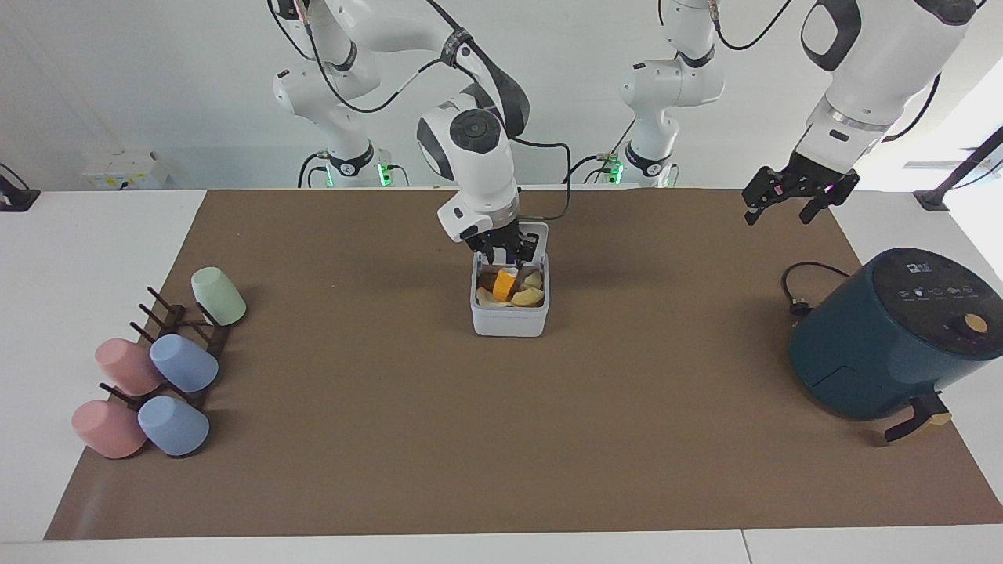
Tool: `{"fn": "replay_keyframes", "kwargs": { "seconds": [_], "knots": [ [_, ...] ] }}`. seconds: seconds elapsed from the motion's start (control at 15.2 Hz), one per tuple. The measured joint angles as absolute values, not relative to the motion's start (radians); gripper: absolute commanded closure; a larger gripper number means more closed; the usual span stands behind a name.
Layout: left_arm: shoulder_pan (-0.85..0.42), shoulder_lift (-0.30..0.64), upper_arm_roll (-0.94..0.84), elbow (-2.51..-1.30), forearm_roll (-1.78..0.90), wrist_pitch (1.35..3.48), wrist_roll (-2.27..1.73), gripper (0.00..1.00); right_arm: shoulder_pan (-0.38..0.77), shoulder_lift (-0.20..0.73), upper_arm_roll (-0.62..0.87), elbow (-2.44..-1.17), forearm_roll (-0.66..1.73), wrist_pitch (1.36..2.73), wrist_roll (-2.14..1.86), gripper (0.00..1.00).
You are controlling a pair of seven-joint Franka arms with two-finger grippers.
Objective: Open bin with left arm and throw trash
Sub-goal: 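Drop orange piece in bin with the right gripper while the left gripper retracts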
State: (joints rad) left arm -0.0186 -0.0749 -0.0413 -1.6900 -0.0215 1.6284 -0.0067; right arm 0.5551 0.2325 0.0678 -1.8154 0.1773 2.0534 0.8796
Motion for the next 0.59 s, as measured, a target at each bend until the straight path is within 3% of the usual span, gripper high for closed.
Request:
{"fn": "replay_keyframes", "kwargs": {
  "seconds": [0.33, 0.59],
  "knots": [
    [-0.019, -0.062, -0.046, -1.641, -0.02, 1.577, -0.007, 0.0, 0.546, 0.222, 0.057, -1.773, 0.121, 2.037, 0.816, 0.0],
    [-0.019, -0.055, -0.046, -1.641, -0.02, 1.57, -0.007, 0.0, 0.457, 0.212, 0.05, -1.606, 0.045, 1.836, 0.627, 0.0]
  ]
}}
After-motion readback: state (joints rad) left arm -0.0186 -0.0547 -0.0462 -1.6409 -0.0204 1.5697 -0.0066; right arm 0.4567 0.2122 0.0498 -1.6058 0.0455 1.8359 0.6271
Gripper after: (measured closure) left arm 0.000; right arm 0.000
